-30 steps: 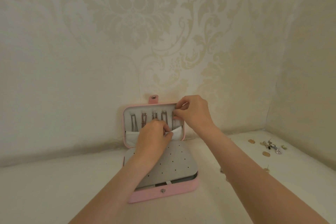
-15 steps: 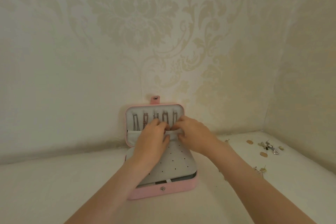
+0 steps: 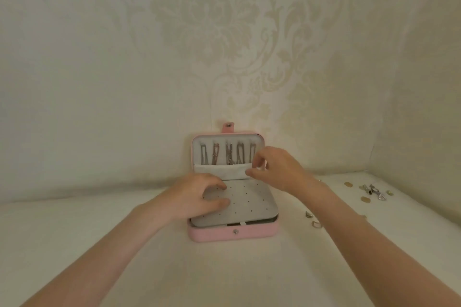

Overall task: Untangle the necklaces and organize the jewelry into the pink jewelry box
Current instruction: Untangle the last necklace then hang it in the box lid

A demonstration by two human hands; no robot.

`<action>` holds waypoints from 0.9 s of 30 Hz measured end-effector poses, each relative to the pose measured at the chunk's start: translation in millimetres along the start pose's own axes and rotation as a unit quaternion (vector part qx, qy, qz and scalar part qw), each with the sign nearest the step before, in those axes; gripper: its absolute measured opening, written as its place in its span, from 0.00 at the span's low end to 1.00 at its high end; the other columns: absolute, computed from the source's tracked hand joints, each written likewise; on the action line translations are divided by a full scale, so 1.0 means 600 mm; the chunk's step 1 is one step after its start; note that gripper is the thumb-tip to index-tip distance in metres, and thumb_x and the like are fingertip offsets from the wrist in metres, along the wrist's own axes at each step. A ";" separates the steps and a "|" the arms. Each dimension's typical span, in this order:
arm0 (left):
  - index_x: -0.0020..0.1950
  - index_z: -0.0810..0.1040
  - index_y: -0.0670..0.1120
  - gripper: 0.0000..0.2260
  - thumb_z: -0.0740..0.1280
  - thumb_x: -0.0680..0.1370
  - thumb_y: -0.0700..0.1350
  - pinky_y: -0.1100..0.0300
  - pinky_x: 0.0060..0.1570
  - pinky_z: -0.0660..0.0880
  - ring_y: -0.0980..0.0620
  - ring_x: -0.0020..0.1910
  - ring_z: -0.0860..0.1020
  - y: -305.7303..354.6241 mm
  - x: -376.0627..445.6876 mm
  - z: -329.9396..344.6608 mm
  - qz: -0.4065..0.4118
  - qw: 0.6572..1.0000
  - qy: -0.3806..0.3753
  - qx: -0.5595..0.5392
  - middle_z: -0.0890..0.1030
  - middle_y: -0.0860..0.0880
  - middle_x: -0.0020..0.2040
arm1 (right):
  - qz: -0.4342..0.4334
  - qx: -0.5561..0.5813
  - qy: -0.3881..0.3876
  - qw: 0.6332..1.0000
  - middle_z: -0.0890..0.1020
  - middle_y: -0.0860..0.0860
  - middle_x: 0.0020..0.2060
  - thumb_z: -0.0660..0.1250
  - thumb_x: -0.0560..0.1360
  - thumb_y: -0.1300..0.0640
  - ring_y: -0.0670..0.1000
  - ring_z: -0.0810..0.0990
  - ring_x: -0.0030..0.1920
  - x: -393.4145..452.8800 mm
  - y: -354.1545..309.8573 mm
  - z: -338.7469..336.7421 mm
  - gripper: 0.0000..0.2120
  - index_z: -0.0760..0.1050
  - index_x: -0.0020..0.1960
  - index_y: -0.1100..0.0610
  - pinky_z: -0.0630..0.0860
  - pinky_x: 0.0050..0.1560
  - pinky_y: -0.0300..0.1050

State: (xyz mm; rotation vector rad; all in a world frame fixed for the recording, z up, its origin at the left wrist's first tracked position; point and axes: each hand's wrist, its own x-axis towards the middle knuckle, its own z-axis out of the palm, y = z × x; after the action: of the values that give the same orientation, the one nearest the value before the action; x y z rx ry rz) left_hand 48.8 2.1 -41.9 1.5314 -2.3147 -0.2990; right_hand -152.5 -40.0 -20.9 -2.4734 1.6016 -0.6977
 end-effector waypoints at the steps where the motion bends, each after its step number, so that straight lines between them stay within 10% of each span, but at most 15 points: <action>1: 0.67 0.72 0.51 0.23 0.68 0.74 0.56 0.65 0.63 0.66 0.58 0.65 0.70 0.001 -0.008 -0.003 -0.007 0.999 -0.040 -0.003 0.72 0.57 0.66 | 0.012 0.034 -0.064 0.997 0.73 0.46 0.50 0.69 0.73 0.47 0.47 0.72 0.50 -0.007 0.003 -0.011 0.11 0.74 0.50 0.53 0.68 0.48 0.40; 7: 0.69 0.68 0.52 0.29 0.72 0.71 0.55 0.70 0.59 0.63 0.59 0.66 0.67 0.008 -0.024 -0.006 -0.008 0.996 -0.093 0.006 0.68 0.58 0.68 | 0.036 0.002 -0.268 0.963 0.66 0.44 0.66 0.73 0.68 0.44 0.47 0.66 0.66 -0.044 0.011 -0.022 0.28 0.69 0.65 0.45 0.64 0.67 0.45; 14: 0.63 0.74 0.55 0.20 0.71 0.72 0.54 0.78 0.55 0.60 0.64 0.63 0.67 -0.005 -0.022 -0.009 0.023 0.996 -0.080 -0.023 0.69 0.65 0.60 | 0.025 -0.033 -0.242 0.969 0.68 0.46 0.64 0.73 0.69 0.49 0.49 0.68 0.64 -0.050 0.010 -0.024 0.26 0.69 0.64 0.46 0.66 0.65 0.45; 21: 0.62 0.74 0.57 0.20 0.70 0.71 0.54 0.58 0.60 0.70 0.57 0.60 0.72 0.002 -0.009 -0.017 0.028 0.990 -0.101 0.097 0.74 0.59 0.63 | 0.001 -0.108 -0.256 0.961 0.66 0.47 0.65 0.71 0.70 0.52 0.50 0.67 0.65 -0.048 -0.012 -0.025 0.29 0.65 0.68 0.48 0.68 0.60 0.43; 27: 0.55 0.79 0.53 0.12 0.67 0.72 0.47 0.64 0.50 0.73 0.60 0.47 0.76 0.018 -0.005 -0.032 0.079 0.992 -0.003 0.095 0.81 0.58 0.51 | 0.004 -0.011 -0.180 0.984 0.74 0.41 0.48 0.70 0.71 0.54 0.44 0.74 0.47 -0.036 0.006 -0.045 0.13 0.77 0.55 0.50 0.68 0.48 0.37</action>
State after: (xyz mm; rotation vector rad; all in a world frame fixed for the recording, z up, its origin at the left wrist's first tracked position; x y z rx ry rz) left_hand 48.3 9.6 -21.0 1.4207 -2.5121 -0.0424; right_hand -174.6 -18.2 -5.0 -2.4286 1.4872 -0.2116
